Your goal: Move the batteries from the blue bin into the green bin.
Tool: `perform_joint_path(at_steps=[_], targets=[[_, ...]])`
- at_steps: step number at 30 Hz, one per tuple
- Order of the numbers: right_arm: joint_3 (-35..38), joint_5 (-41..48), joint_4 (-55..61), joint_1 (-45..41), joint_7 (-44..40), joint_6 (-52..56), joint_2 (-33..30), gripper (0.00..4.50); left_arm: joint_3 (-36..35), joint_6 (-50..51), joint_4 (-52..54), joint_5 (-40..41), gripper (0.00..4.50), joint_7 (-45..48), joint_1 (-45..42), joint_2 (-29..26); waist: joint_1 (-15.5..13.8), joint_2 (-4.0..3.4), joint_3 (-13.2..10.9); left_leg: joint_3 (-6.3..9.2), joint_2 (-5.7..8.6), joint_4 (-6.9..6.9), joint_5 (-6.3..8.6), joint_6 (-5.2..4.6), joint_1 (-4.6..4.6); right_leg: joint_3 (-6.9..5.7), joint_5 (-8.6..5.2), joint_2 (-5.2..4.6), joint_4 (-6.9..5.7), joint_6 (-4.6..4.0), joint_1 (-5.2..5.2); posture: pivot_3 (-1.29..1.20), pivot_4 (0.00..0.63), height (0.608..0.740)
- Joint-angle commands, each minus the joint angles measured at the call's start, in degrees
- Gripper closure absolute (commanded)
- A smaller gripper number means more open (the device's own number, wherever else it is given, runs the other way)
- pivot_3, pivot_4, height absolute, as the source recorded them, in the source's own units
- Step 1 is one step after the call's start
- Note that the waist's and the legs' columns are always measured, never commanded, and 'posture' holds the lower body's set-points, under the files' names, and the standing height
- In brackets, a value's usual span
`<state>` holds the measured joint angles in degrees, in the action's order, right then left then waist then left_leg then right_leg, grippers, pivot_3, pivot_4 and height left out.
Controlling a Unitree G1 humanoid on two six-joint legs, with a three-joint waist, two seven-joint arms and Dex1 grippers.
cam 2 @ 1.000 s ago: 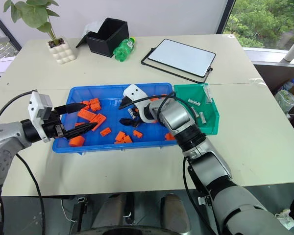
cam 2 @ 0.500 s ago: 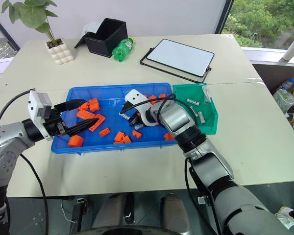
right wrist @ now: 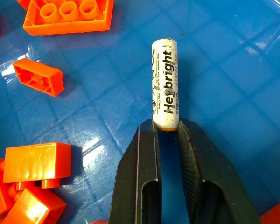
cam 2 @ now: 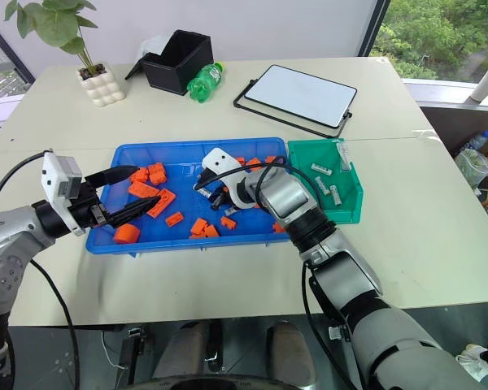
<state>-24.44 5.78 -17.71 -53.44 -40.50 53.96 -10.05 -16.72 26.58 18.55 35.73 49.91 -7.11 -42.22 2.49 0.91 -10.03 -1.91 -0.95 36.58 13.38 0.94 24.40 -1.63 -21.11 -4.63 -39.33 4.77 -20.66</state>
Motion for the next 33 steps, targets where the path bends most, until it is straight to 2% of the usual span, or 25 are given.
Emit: perform_joint_path(at_steps=[1,7,12,24,28,33], targets=[[0.45,-0.87,0.47,-0.83,0.6,-0.51,0.07,4.45,-1.65,-1.14,1.12,0.79,0.0,0.2,-0.4,-0.18,0.0,0.0,0.0,0.0,0.0,0.0,0.0,0.0,0.0,0.0,0.0,0.0,0.0,0.0,0.0,0.0,0.15,0.74],[6.94,-0.75,2.79,-5.88,1.83,-0.89,-5.32,4.45,-0.87,-1.62,-0.25,0.19,0.0,0.73,-1.24,-0.06,-0.2,-0.02,-0.01,0.0,0.02,0.01,0.0,0.0,0.05,0.0,0.0,-0.02,0.01,0.0,-0.03,0.0,0.15,0.74],[11.98,0.89,9.09,-8.12,-0.18,4.28,-14.59,4.45,0.35,-2.59,-3.34,-0.39,0.0,2.29,-3.05,-0.11,-0.39,-0.02,-0.01,0.0,0.02,-0.02,0.0,0.0,0.06,-0.02,0.0,-0.03,0.05,0.0,-0.04,0.0,0.15,0.74],[20.12,5.66,26.58,-1.5,-2.29,20.69,-35.83,4.45,6.67,-5.97,-14.25,-3.32,0.0,9.49,-12.66,0.7,-0.41,-0.02,-0.02,-0.03,0.01,-0.07,0.05,-0.09,0.07,-0.01,0.0,-0.03,0.13,0.0,-0.03,0.0,0.15,0.74],[22.42,8.02,31.42,1.7,-1.8,25.37,-38.9,4.45,8.11,-8.08,-18.62,-4.74,0.0,10.65,-16.78,2.23,-0.39,-0.02,-0.03,-0.04,0.01,-0.06,0.05,-0.09,0.07,-0.01,0.0,-0.02,0.14,0.0,-0.02,0.0,0.15,0.74],[24.38,10.3,36.1,6.15,-0.14,29.01,-39.38,4.45,9.55,-9.57,-22.87,-5.75,0.0,13.03,-21.46,3.64,-0.35,-0.01,-0.03,-0.04,0.0,-0.05,0.05,-0.09,0.07,-0.01,0.0,0.01,0.13,0.0,-0.01,0.0,0.15,0.74]])
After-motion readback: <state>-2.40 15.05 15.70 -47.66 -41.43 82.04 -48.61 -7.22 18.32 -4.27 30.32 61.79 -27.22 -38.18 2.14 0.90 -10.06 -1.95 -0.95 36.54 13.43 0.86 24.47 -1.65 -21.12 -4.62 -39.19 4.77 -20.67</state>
